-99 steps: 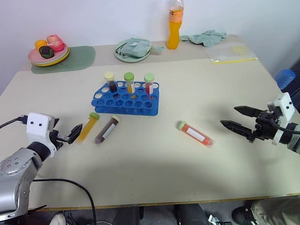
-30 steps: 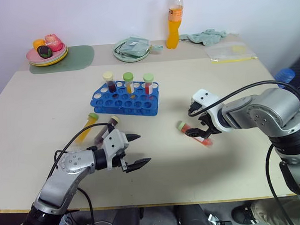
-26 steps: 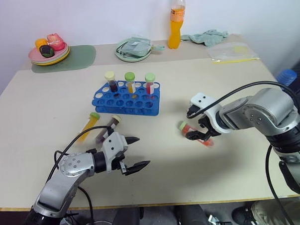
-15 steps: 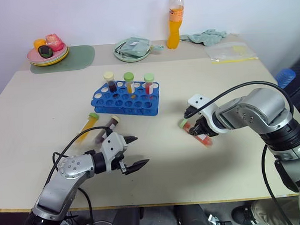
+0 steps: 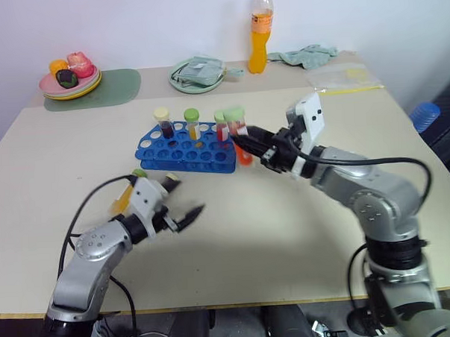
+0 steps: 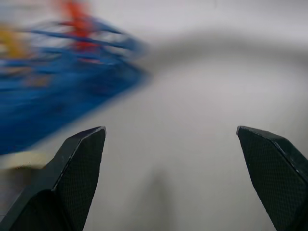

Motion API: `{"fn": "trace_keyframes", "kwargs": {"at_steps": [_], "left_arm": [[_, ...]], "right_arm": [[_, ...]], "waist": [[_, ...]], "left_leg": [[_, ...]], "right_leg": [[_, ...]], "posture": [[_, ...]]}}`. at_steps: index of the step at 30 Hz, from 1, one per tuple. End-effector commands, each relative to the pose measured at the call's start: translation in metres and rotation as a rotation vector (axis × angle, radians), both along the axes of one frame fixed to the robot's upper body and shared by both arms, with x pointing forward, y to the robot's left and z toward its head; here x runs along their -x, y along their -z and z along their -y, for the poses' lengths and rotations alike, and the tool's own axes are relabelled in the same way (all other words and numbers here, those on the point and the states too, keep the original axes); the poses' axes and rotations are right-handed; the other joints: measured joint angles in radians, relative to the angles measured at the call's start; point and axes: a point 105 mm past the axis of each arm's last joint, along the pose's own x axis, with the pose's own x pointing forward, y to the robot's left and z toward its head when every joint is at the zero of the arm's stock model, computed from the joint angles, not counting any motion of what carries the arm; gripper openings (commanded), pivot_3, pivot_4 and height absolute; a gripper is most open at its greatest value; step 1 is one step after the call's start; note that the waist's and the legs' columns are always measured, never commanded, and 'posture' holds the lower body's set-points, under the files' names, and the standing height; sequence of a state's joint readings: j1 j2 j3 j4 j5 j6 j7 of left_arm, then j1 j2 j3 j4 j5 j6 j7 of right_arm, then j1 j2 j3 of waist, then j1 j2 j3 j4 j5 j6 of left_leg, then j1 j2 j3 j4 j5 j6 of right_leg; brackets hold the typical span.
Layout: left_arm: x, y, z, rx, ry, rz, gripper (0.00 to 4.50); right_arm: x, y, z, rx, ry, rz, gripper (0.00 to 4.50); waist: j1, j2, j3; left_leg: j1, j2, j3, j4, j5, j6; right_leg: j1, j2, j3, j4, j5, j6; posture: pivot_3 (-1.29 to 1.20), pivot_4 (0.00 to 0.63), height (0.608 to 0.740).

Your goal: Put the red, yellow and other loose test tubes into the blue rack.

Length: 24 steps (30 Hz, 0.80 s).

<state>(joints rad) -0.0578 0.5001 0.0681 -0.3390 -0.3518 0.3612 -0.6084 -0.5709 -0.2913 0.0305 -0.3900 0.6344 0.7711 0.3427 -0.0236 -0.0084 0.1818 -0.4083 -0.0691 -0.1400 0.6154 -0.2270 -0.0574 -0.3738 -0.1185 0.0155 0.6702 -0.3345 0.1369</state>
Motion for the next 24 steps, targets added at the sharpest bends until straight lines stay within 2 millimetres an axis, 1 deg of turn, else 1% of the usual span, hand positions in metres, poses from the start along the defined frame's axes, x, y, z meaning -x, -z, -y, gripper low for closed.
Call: {"fn": "trace_keyframes", "kwargs": {"at_steps": [1, 4, 7, 9, 13, 20, 24], "left_arm": [[-0.018, -0.016, -0.036, 0.04, -0.18, 0.08, 4.5], [-0.017, -0.013, -0.048, 0.021, -0.209, 0.061, 4.5], [-0.012, -0.011, -0.06, 0.006, -0.235, 0.047, 4.5], [-0.01, -0.011, -0.063, -0.003, -0.24, 0.045, 4.5], [-0.005, -0.012, -0.06, 0.001, -0.231, 0.04, 4.5], [0.0, -0.011, -0.057, -0.001, -0.23, 0.028, 4.5], [0.001, -0.011, -0.057, 0.003, -0.23, 0.023, 4.5]], "right_arm": [[-0.021, -0.014, -0.02, -0.134, 0.088, 0.125, 0.71], [-0.033, -0.001, -0.04, -0.104, 0.096, 0.185, 0.71], [-0.043, 0.004, -0.046, -0.122, 0.092, 0.203, 0.71], [-0.048, 0.009, -0.048, -0.122, 0.093, 0.207, 0.71], [-0.052, 0.019, -0.052, -0.088, 0.079, 0.224, 0.71], [-0.052, 0.043, -0.059, -0.044, 0.058, 0.199, 0.71], [-0.058, 0.048, -0.06, -0.035, 0.073, 0.191, 0.71]], "waist": [[-0.006, 0.0, 0.0], [-0.021, 0.0, 0.0], [-0.021, 0.0, 0.0], [-0.021, 0.0, 0.0], [-0.021, 0.0, 0.0], [-0.022, 0.0, 0.0], [-0.022, 0.0, 0.0]], "left_leg": [[0.0, 0.0, 0.0, 0.0, 0.0, 0.0], [0.0, 0.0, 0.0, 0.0, 0.001, -0.001], [0.0, 0.0, 0.0, -0.001, 0.003, -0.005], [0.0, 0.0, 0.0, -0.001, 0.003, -0.005], [0.0, 0.0, -0.001, -0.001, 0.003, -0.005], [0.0, 0.0, -0.001, -0.001, 0.003, -0.005], [0.0, 0.0, 0.0, -0.002, 0.003, -0.005]], "right_leg": [[0.0, 0.0, 0.0, 0.0, 0.0, 0.0], [0.0, 0.0, 0.001, 0.001, 0.0, 0.0], [-0.001, 0.0, 0.001, 0.0, 0.0, 0.0], [-0.001, 0.0, 0.002, 0.0, 0.0, 0.0], [-0.001, 0.0, 0.002, 0.0, 0.0, 0.0], [-0.002, 0.0, 0.003, 0.001, 0.0, 0.0], [-0.003, 0.0, 0.003, 0.001, 0.0, 0.0]], "posture": [[0.0, 0.15, 0.74], [0.0, 0.15, 0.74], [0.0, 0.15, 0.74], [0.0, 0.15, 0.74], [0.0, 0.15, 0.74], [0.0, 0.15, 0.74], [0.0, 0.15, 0.74]]}}
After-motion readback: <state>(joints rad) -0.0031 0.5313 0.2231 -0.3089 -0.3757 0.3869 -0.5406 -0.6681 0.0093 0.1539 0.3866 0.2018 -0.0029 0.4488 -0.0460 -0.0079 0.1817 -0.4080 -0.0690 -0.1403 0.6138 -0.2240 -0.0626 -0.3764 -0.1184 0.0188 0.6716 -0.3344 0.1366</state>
